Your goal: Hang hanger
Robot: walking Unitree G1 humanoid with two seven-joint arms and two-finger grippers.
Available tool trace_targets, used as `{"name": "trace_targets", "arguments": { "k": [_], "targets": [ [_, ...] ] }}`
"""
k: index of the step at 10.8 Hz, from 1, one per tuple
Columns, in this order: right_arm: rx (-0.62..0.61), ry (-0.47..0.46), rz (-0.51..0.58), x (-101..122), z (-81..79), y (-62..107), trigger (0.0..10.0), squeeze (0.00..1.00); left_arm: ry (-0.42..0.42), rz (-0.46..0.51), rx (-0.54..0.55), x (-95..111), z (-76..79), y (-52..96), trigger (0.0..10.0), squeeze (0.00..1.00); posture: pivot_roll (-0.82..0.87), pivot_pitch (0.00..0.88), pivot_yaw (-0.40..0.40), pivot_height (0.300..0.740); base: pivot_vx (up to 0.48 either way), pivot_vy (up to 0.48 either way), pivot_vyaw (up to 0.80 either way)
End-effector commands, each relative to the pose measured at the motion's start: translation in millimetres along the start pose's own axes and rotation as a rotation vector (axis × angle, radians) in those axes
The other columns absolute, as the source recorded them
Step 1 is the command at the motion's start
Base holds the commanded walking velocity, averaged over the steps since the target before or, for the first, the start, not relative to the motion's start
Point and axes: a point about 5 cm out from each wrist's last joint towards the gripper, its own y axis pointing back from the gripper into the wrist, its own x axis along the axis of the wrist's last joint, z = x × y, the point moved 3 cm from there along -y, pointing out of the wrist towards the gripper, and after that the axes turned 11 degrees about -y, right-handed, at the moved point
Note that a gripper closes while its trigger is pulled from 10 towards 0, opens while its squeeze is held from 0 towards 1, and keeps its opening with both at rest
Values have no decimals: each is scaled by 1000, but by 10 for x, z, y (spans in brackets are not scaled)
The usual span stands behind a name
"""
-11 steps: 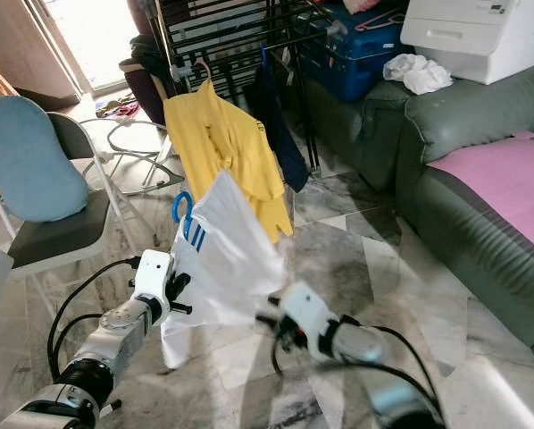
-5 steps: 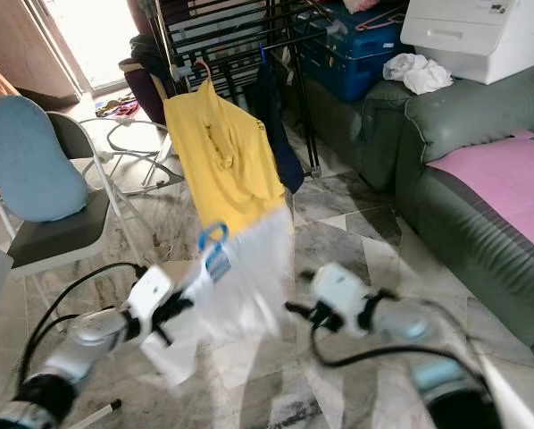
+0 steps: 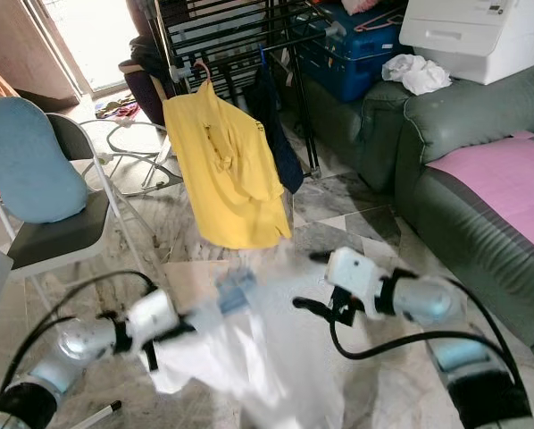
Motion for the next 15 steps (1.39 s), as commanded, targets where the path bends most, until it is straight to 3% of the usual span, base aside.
{"name": "trace_targets", "arguments": {
  "k": [1, 5, 6, 7, 8, 9, 12, 15],
  "targets": [
    [21, 27, 19, 108, 30, 20, 10000, 1000, -59, 34, 25, 75, -102, 58, 0, 0, -154, 0, 179, 740, 0, 0, 0],
    [206, -73, -84, -76, -125, 38, 10000, 1000, -160, 139, 40, 334, -165, -35, 0, 0, -148, 0, 172, 740, 0, 0, 0],
    [219, -65, -126, -156, -117, 50, 10000, 753, -172, 159, 42, 385, -178, -41, 0, 0, -146, 0, 171, 740, 0, 0, 0],
    [218, -71, -129, -161, -89, 56, 9333, 604, -178, 171, 43, 417, -185, -39, 0, 0, -145, 0, 171, 740, 0, 0, 0],
    [219, -40, -206, -242, -19, 108, 0, 0, -194, 181, 29, 437, -163, -35, 0, 0, -141, 0, 169, 740, 0, 0, 0],
    [214, 2, -251, -259, 31, 129, 0, 0, -198, 180, 22, 428, -144, -35, 0, 0, -142, 0, 169, 740, 0, 0, 0],
    [235, 30, -253, -169, 91, 92, 0, 0, -212, 170, -7, 404, -64, -66, 0, 0, -143, 0, 166, 740, 0, 0, 0],
    [291, 38, -278, -184, 72, 79, 0, 0, -226, 169, -18, 413, -53, -87, 0, 0, -143, 0, 164, 740, 0, 0, 0]
  ]
}}
